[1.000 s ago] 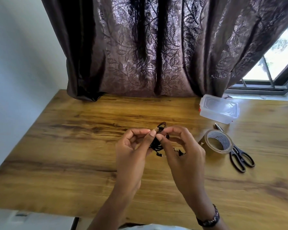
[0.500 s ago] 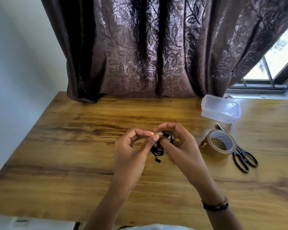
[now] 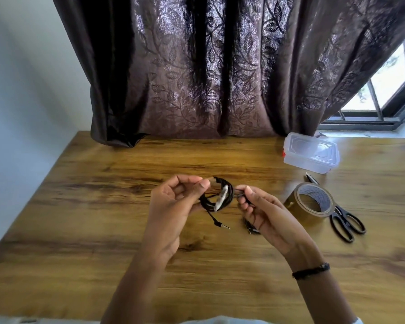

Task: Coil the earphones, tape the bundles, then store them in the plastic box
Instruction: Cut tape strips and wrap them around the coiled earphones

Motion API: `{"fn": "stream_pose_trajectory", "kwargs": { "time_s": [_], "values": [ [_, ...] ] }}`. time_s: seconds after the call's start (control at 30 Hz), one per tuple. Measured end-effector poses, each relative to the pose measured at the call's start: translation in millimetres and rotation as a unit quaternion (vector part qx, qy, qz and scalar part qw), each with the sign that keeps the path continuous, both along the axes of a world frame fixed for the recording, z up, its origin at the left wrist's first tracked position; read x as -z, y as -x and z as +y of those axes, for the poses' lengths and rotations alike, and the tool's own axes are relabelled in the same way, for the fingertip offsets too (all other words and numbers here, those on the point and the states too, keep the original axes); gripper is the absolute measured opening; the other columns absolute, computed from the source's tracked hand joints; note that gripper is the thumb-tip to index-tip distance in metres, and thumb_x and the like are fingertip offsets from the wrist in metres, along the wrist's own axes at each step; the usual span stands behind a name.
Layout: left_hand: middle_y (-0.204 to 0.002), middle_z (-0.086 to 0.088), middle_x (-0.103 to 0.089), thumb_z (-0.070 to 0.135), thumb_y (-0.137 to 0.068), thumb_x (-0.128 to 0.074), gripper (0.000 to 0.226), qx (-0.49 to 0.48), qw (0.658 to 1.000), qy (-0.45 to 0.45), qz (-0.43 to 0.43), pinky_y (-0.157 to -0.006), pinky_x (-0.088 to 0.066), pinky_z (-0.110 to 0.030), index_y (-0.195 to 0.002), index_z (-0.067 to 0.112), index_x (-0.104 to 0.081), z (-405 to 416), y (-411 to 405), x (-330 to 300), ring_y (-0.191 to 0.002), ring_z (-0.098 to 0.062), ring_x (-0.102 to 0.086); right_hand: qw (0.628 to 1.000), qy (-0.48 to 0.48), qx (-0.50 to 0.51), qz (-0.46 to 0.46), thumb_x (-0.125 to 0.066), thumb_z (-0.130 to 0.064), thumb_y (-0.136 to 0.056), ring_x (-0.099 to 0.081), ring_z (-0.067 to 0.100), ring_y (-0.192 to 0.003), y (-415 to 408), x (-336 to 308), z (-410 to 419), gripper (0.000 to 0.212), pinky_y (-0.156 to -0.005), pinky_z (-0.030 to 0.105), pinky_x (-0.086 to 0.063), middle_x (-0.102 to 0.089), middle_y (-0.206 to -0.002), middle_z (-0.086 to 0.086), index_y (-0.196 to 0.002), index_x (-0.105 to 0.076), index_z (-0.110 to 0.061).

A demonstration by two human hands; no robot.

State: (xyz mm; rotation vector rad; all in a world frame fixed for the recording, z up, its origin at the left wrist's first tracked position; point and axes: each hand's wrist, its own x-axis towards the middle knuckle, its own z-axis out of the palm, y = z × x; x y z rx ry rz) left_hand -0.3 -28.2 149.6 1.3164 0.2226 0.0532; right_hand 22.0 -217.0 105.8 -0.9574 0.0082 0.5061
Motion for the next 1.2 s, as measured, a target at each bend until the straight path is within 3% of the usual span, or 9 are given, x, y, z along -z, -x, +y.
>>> {"fn": "stream_pose_trajectory", "kwargs": {
  "time_s": [0.1,0.23,0.4,0.6,0.77,0.9,1.03,1.13,1.2],
  "values": [
    [-0.084,-0.005,-0.074,0.006,-0.076,-0.072,0.010,-0.023,0.999,-0.034,-0.016,-0.061,-0.056,-0.021,-0.084,0.008,-0.066,4,-3,6,-0.080,-0.011,-0.071,0.998,0.045,0.036,0.004,-0.069,-0.022,-0.077,-0.061,0.005,-0.068,1,2,1,0.022,-0.063,0.011,-0.053,-0.065,-0.080,0.006,-0.094,-0.076,-0.010],
    [-0.082,0.004,-0.072,0.017,-0.076,-0.076,0.009,-0.083,0.979,-0.177,-0.063,-0.077,-0.055,-0.030,-0.080,0.017,-0.068,4,-6,18,-0.084,-0.009,-0.068,0.994,0.086,0.073,-0.008,-0.062,-0.020,-0.082,-0.068,0.010,-0.077,7,-11,7,0.018,-0.067,0.014,-0.055,-0.070,-0.088,0.011,-0.089,-0.076,-0.010],
    [-0.080,0.008,-0.068,0.020,-0.082,-0.073,0.008,-0.117,0.945,-0.278,-0.128,-0.066,-0.048,-0.011,-0.082,0.016,-0.066,-10,0,19,-0.077,-0.004,-0.065,0.988,0.085,0.125,-0.025,-0.062,-0.022,-0.081,-0.073,0.020,-0.089,21,-38,19,0.027,-0.074,0.019,-0.058,-0.074,-0.096,0.016,-0.100,-0.069,-0.004],
    [-0.081,0.014,-0.067,0.020,-0.084,-0.071,0.006,-0.118,0.939,-0.286,-0.152,-0.070,-0.051,-0.019,-0.083,0.022,-0.065,-21,5,20,-0.082,-0.005,-0.065,0.966,0.177,0.133,-0.132,-0.054,-0.019,-0.092,-0.071,0.014,-0.098,26,-45,36,0.023,-0.082,0.020,-0.055,-0.075,-0.099,0.004,-0.102,-0.072,-0.010],
    [-0.081,0.013,-0.068,0.018,-0.083,-0.071,0.007,-0.112,0.955,-0.243,-0.126,-0.070,-0.050,-0.015,-0.081,0.021,-0.065,-21,5,20,-0.081,-0.004,-0.065,0.887,0.358,0.110,-0.269,-0.060,-0.010,-0.093,-0.068,-0.002,-0.085,27,-38,33,0.026,-0.071,0.014,-0.052,-0.074,-0.102,-0.007,-0.116,-0.070,-0.016],
    [-0.081,0.010,-0.069,0.016,-0.083,-0.071,0.009,-0.118,0.964,-0.211,-0.113,-0.071,-0.053,-0.022,-0.081,0.023,-0.065,-18,5,19,-0.082,-0.007,-0.067,0.846,0.411,0.047,-0.335,-0.056,-0.007,-0.095,-0.058,-0.006,-0.115,27,-39,32,0.033,-0.094,0.014,-0.047,-0.067,-0.122,-0.014,-0.125,-0.065,-0.018],
    [-0.083,0.007,-0.070,0.018,-0.082,-0.071,0.007,-0.105,0.971,-0.186,-0.110,-0.073,-0.058,-0.037,-0.082,0.023,-0.066,-19,7,17,-0.084,-0.012,-0.068,0.790,0.455,0.169,-0.374,-0.071,-0.009,-0.085,-0.065,-0.006,-0.099,26,-38,37,0.022,-0.082,0.008,-0.049,-0.072,-0.104,-0.013,-0.104,-0.076,-0.018],
    [-0.083,0.005,-0.070,0.022,-0.080,-0.073,0.009,-0.099,0.976,-0.162,-0.105,-0.076,-0.058,-0.048,-0.079,0.027,-0.066,-16,6,16,-0.086,-0.015,-0.069,0.824,0.419,0.198,-0.325,-0.077,-0.015,-0.077,-0.066,0.003,-0.094,23,-35,37,0.020,-0.073,0.011,-0.051,-0.068,-0.100,-0.013,-0.096,-0.076,-0.022],
    [-0.084,0.003,-0.071,0.028,-0.077,-0.075,0.008,-0.083,0.981,-0.141,-0.102,-0.078,-0.057,-0.052,-0.078,0.028,-0.067,-13,3,18,-0.088,-0.018,-0.069,0.885,0.368,0.153,-0.241,-0.078,-0.020,-0.074,-0.063,0.004,-0.104,19,-33,31,0.033,-0.085,0.020,-0.053,-0.065,-0.106,-0.010,-0.105,-0.068,-0.022]
  ]
}}
